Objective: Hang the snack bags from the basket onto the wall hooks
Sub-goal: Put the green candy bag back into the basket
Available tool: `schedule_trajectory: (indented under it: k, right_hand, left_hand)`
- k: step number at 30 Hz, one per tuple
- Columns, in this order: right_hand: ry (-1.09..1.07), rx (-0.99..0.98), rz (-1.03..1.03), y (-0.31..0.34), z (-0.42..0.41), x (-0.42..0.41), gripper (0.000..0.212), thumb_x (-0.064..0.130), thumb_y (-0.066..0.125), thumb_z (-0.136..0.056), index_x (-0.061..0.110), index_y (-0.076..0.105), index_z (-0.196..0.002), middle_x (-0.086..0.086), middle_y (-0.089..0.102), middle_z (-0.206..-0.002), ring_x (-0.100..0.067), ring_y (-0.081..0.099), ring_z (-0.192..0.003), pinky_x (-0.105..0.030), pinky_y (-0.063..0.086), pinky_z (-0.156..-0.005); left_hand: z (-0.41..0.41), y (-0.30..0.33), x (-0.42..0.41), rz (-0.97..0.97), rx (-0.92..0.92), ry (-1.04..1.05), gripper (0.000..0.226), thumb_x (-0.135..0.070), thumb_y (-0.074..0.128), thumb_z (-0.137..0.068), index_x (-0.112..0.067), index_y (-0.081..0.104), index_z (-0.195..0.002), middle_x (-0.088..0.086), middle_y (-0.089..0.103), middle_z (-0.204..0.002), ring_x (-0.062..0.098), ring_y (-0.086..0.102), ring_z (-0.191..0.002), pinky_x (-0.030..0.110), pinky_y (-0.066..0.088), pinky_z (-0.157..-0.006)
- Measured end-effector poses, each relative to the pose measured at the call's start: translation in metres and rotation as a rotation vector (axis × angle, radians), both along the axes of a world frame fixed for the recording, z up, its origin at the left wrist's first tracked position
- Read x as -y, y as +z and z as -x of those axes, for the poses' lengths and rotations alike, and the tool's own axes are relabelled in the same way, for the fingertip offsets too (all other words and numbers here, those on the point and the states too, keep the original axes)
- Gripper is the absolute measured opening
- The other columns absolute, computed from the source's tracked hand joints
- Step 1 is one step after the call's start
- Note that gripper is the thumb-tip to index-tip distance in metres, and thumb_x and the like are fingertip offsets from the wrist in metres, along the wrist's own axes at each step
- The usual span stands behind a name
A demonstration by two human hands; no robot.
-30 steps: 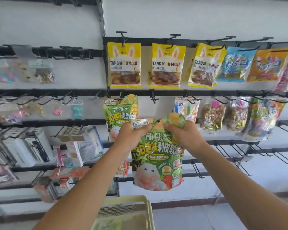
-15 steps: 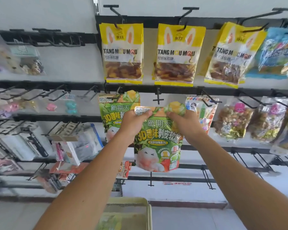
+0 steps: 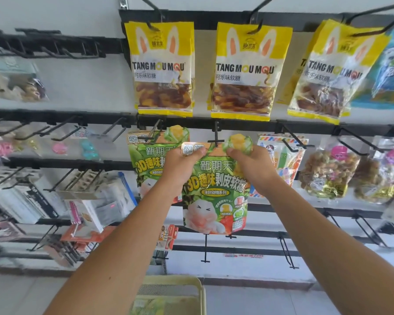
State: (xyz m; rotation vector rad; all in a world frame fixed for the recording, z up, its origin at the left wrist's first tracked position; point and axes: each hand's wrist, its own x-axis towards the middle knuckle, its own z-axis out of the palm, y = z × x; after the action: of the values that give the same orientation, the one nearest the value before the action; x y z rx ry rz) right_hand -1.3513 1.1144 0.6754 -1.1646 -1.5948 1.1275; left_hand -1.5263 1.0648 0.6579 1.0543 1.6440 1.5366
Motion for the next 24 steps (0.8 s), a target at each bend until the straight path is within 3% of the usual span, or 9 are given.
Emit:
schedule_trajectory:
  k: [4, 8, 10, 13, 16, 20, 22, 24]
  right_hand:
    - [-0.020, 0.017, -0.004, -0.006, 0.002, -0.011, 0.017, 0.031, 0.072, -0.089, 0.018, 0.071, -0.078, -0.009, 0.076, -0.086, -0.029, 0.072, -0.084, -0.045, 0.059, -0.083]
    - [-0.040, 0.027, -0.027, -0.006, 0.007, -0.024, 0.016, 0.030, 0.071, -0.090, 0.022, 0.068, -0.077, -0.001, 0.072, -0.081, -0.022, 0.068, -0.080, -0.031, 0.054, -0.072]
    - [-0.062, 0.035, -0.042, -0.007, 0.010, -0.032, 0.017, 0.031, 0.071, -0.090, 0.022, 0.067, -0.077, -0.003, 0.072, -0.083, -0.022, 0.066, -0.078, -0.029, 0.052, -0.068]
    - [-0.104, 0.065, -0.051, -0.011, 0.016, -0.043, 0.018, 0.034, 0.071, -0.089, 0.019, 0.068, -0.079, -0.009, 0.074, -0.087, -0.028, 0.069, -0.083, -0.040, 0.055, -0.076]
    - [-0.136, 0.085, -0.074, -0.014, 0.021, -0.054, 0.026, 0.036, 0.071, -0.088, 0.011, 0.070, -0.084, -0.012, 0.073, -0.084, -0.031, 0.068, -0.081, -0.046, 0.057, -0.077]
    - [-0.159, 0.084, -0.096, -0.016, 0.024, -0.063, 0.022, 0.034, 0.070, -0.090, 0.013, 0.066, -0.083, -0.004, 0.066, -0.073, -0.024, 0.061, -0.070, -0.030, 0.047, -0.061]
    - [-0.175, 0.085, -0.106, -0.017, 0.026, -0.066, 0.021, 0.033, 0.069, -0.090, 0.014, 0.067, -0.083, -0.001, 0.062, -0.069, -0.019, 0.057, -0.065, -0.026, 0.042, -0.058]
    - [-0.181, 0.082, -0.105, -0.019, 0.029, -0.069, 0.019, 0.034, 0.069, -0.090, 0.017, 0.066, -0.084, 0.000, 0.063, -0.070, -0.019, 0.057, -0.065, -0.027, 0.043, -0.058]
  left_hand:
    - [-0.003, -0.003, -0.011, 0.001, -0.003, 0.029, 0.029, -0.034, 0.074, -0.089, -0.006, 0.074, -0.096, 0.015, 0.072, -0.085, 0.023, 0.062, -0.077, 0.033, 0.044, -0.073]
    - [-0.003, -0.005, -0.025, 0.048, 0.001, 0.120, 0.036, -0.039, 0.074, -0.088, -0.003, 0.068, -0.086, 0.006, 0.060, -0.073, 0.019, 0.053, -0.066, 0.032, 0.040, -0.066]
    - [-0.004, -0.005, -0.031, 0.062, -0.010, 0.168, 0.038, -0.042, 0.076, -0.085, -0.005, 0.067, -0.088, 0.003, 0.063, -0.078, 0.019, 0.057, -0.070, 0.033, 0.043, -0.066]
    - [-0.003, -0.007, -0.043, 0.064, -0.045, 0.232, 0.053, -0.051, 0.076, -0.078, -0.006, 0.071, -0.105, 0.010, 0.072, -0.097, 0.031, 0.067, -0.093, 0.045, 0.054, -0.082]
    - [-0.008, -0.006, -0.051, 0.052, -0.058, 0.284, 0.056, -0.053, 0.075, -0.081, -0.008, 0.071, -0.113, 0.015, 0.072, -0.098, 0.039, 0.065, -0.102, 0.046, 0.052, -0.075]
    - [-0.015, -0.004, -0.059, 0.054, -0.080, 0.328, 0.065, -0.055, 0.071, -0.085, 0.000, 0.062, -0.119, 0.021, 0.068, -0.114, 0.040, 0.064, -0.109, 0.051, 0.052, -0.090]
    - [-0.015, -0.007, -0.063, 0.049, -0.090, 0.352, 0.064, -0.056, 0.071, -0.084, -0.004, 0.060, -0.121, 0.018, 0.068, -0.115, 0.038, 0.064, -0.108, 0.049, 0.053, -0.090]
    - [-0.014, -0.010, -0.065, 0.056, -0.083, 0.378, 0.060, -0.053, 0.071, -0.086, -0.005, 0.059, -0.120, 0.012, 0.068, -0.111, 0.034, 0.064, -0.101, 0.039, 0.052, -0.079]
